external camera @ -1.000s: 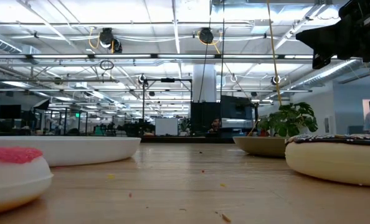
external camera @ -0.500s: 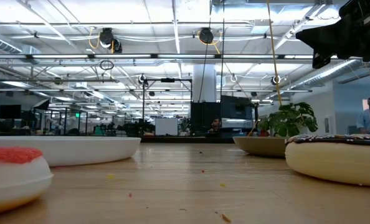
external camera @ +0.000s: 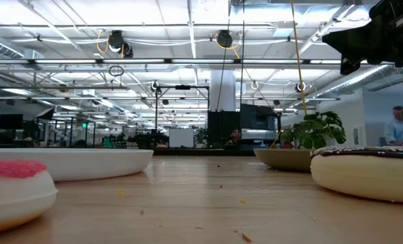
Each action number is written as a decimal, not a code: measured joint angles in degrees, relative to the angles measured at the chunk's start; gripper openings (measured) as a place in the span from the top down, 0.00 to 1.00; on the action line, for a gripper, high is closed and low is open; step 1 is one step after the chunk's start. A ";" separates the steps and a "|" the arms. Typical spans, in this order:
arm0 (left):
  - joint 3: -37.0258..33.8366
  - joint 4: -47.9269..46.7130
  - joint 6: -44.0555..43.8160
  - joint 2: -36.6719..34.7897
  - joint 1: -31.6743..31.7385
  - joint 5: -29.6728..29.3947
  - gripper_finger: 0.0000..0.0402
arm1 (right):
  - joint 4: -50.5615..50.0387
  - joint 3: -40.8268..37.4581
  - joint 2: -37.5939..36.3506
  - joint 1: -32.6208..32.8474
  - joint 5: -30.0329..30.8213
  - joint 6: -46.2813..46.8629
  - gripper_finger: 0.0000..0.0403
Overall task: Pick & Place donuts
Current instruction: Put the small blue donut on the white plate, then put the small white donut on the white plate
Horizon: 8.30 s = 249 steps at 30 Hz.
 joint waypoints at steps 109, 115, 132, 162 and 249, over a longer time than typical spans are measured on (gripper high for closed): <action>-0.09 -9.08 57.25 0.78 41.08 -0.12 0.49 | -0.39 0.00 0.04 0.00 -0.39 -1.08 1.00; 0.16 -11.37 57.00 -0.45 40.82 -2.24 0.26 | -0.39 -0.01 0.04 -0.02 -0.42 -1.08 1.00; 19.81 -32.57 47.03 -3.48 33.65 -2.00 0.28 | -0.85 0.01 0.69 0.00 -0.28 -3.67 1.00; 28.00 -36.45 21.53 -3.60 5.48 -5.29 0.96 | -1.66 0.01 1.14 -0.01 -0.24 -4.80 1.00; -8.79 5.48 10.68 -3.76 6.73 -3.00 0.37 | -0.83 0.01 1.09 0.00 -0.24 -3.05 1.00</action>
